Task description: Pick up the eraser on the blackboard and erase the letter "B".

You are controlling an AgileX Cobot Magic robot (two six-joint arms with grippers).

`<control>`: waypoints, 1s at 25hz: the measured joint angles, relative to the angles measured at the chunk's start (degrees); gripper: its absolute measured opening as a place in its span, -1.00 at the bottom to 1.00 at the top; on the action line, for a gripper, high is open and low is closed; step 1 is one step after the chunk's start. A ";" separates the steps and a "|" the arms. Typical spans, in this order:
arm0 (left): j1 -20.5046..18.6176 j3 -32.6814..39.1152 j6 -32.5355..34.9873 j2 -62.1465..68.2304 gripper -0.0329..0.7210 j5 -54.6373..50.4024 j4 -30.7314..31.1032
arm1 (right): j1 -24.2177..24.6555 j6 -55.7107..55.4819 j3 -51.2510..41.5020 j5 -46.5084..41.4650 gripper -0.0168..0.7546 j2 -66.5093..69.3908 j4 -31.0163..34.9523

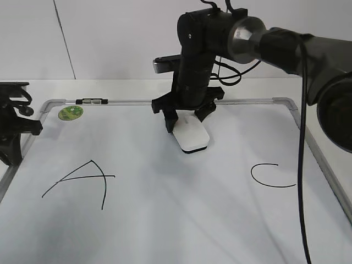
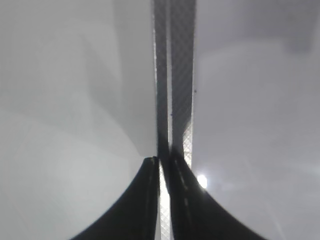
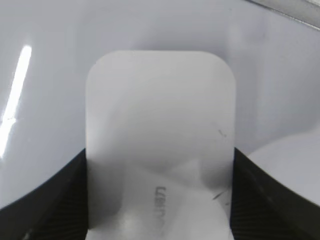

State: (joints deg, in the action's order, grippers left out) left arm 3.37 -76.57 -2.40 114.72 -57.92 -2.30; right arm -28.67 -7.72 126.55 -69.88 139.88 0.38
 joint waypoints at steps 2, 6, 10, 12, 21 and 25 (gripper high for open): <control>0.00 0.00 0.00 0.00 -0.81 0.00 0.00 | 0.13 0.12 0.00 0.00 0.46 -0.29 0.80; 0.00 0.00 0.00 0.00 -0.81 0.00 0.00 | 0.35 0.12 -0.73 -0.47 0.46 -1.36 1.64; -0.14 0.00 0.00 0.00 -0.81 0.00 0.00 | 0.35 0.12 -0.82 -0.60 0.46 -4.93 1.85; -0.13 0.00 0.00 0.00 -0.81 0.00 0.00 | 0.35 0.21 -0.82 -0.60 0.46 -6.98 1.88; -0.13 0.00 0.00 0.00 -0.81 -0.18 0.00 | 1.79 0.89 -9.22 -0.70 0.46 -17.70 1.09; -0.13 0.00 0.00 0.00 -0.81 -0.41 0.00 | 5.84 0.89 -17.85 -0.70 0.46 -24.09 1.32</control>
State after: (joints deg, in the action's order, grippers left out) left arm 3.24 -76.57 -2.40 114.72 -58.32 -2.30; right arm -22.83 -6.83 108.69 -70.58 115.78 1.70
